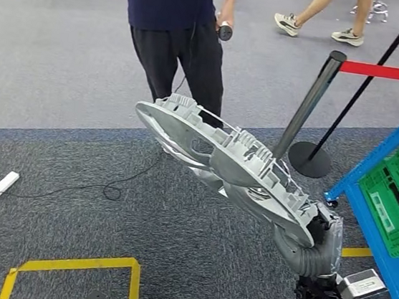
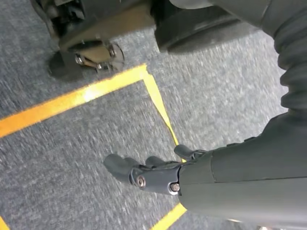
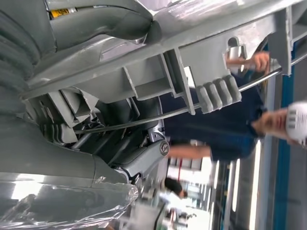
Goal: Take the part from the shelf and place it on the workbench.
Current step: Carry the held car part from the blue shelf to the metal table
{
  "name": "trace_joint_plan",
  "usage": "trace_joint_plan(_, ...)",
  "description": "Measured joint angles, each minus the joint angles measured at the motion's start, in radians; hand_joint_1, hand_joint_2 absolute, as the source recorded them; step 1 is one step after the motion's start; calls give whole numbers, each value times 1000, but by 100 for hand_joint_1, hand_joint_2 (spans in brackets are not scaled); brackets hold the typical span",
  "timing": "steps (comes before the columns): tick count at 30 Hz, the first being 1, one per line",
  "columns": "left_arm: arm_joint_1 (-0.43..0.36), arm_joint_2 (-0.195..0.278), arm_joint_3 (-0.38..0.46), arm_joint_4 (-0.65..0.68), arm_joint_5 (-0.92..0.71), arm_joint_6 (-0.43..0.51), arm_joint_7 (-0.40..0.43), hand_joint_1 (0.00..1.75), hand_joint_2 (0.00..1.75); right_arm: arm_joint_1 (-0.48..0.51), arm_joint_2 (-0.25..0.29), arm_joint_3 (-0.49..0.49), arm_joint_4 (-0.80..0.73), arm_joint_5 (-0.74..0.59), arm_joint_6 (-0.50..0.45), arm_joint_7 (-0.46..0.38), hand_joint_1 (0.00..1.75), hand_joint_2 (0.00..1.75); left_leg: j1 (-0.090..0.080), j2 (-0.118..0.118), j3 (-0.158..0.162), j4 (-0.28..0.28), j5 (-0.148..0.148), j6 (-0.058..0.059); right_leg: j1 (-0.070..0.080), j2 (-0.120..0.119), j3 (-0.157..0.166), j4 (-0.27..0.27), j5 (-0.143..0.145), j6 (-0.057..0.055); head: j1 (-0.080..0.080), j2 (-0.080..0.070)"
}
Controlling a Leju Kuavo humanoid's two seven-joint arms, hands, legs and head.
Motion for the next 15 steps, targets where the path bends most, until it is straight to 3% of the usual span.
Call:
trace_joint_plan(1,0,-1,0,0,0,0,-2,0,175,1,0,0,1,0,0,0,175,175,0,-16,0,0,0,1,0,6,-27,45,-10,1,2,0)
trace_joint_plan(2,1,-1,0,0,0,0,-2,0,175,1,0,0,2,0,0,0,175,175,0,-32,0,1,0,1,0,9,-39,56,-1,1,2,0)
trace_joint_plan(4,3,-2,0,0,2,1,-2,0,175,0,0,0,3,0,0,1,175,175,2,-62,2,2,1,-1,-3,20,-6,-33,65,1,2,0)
trace_joint_plan(6,3,-2,0,0,3,3,-3,0,175,-2,0,0,4,0,0,0,175,175,3,-90,0,7,2,-9,-11,62,52,-158,117,2,2,0)
trace_joint_plan(8,3,-2,0,0,4,7,-6,0,175,-4,0,1,6,-1,0,0,175,175,5,-112,-8,9,7,-20,-13,86,77,-207,126,-2,0,0)
trace_joint_plan(10,7,-1,0,1,5,9,-9,0,175,-6,-1,1,8,0,0,0,175,175,10,-128,-15,7,12,-31,-10,68,79,-212,130,-13,0,0)
trace_joint_plan(12,10,-1,0,1,7,11,-13,0,175,-10,0,2,9,0,0,0,175,175,7,-94,-30,33,-8,-40,-10,46,81,-217,134,-25,-5,0)
trace_joint_plan(14,6,-2,0,1,9,12,-16,0,175,-12,0,3,10,-1,-1,0,175,175,5,-33,-79,136,-66,-48,-7,20,82,-221,135,-35,-12,0)
trace_joint_plan(15,5,-2,0,1,10,12,-17,0,175,-12,0,3,11,-1,-2,0,175,175,7,-16,-112,205,-96,-51,-6,6,82,-221,134,-39,-14,0)
